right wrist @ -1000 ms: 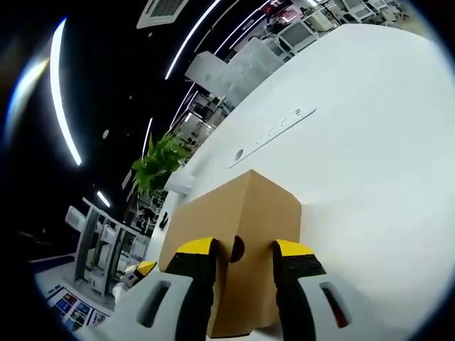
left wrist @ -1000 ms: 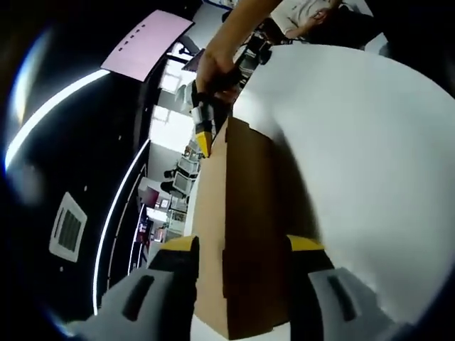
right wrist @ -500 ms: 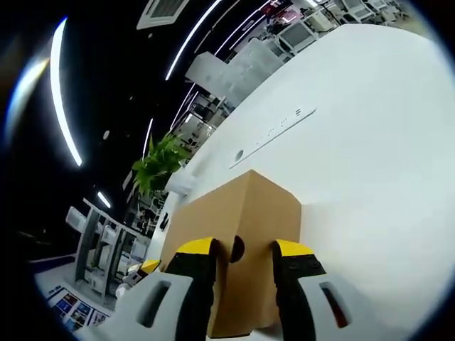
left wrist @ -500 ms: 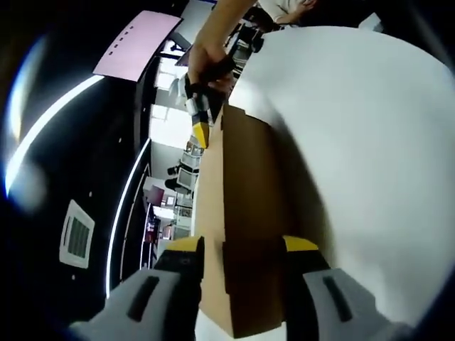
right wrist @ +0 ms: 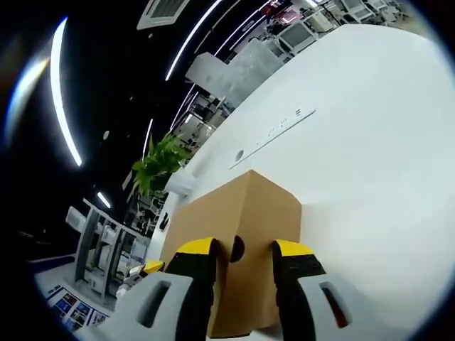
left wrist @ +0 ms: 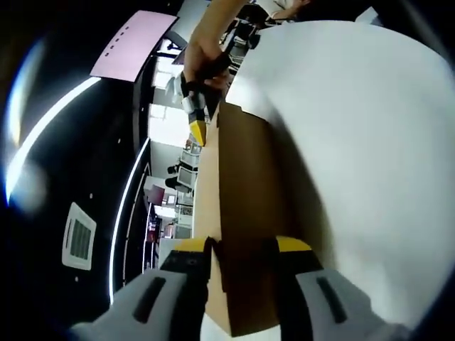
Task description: Operate the shoe box by opening the lid, removing the specified soft item, and placing it in the target area until the item is outside and the box remains undamaged.
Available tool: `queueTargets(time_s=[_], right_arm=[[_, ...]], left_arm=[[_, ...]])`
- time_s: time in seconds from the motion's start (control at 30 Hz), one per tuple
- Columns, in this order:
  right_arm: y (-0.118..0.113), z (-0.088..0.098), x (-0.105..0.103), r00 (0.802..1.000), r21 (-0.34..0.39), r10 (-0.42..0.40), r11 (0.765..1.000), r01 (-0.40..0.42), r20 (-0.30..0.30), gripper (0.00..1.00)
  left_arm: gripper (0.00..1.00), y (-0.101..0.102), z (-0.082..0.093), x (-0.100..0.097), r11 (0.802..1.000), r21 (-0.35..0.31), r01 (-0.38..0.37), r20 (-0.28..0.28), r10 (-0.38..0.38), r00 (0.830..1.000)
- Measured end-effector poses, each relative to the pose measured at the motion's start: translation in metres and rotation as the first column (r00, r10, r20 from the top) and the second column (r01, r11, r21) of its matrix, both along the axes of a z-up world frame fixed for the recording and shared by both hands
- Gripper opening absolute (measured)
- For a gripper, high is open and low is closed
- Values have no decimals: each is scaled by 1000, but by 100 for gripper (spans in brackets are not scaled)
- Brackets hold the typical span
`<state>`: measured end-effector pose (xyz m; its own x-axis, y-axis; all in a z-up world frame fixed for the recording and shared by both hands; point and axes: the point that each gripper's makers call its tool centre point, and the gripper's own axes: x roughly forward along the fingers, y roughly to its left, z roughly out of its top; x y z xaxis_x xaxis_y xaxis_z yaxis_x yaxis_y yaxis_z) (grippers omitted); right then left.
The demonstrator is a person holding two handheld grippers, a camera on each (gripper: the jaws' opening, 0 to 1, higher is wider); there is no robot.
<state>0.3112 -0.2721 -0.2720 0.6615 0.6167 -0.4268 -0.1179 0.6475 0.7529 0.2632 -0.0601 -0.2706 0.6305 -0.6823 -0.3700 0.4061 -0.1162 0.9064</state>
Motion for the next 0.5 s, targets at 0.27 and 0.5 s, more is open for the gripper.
queueTargets(time_s=[0.27, 0.5], right_arm=[[1, -1, 0, 1000, 9, -2, 1000, 2, 1, 31], [2, -1, -1, 1000, 11, -9, 1000, 9, 4, 31]], left_arm=[[33, 0, -1, -3, 1000, 12, 20, 46, -20, 999], [33, 0, -2, -6, 999, 14, 33, 93, -34, 995]])
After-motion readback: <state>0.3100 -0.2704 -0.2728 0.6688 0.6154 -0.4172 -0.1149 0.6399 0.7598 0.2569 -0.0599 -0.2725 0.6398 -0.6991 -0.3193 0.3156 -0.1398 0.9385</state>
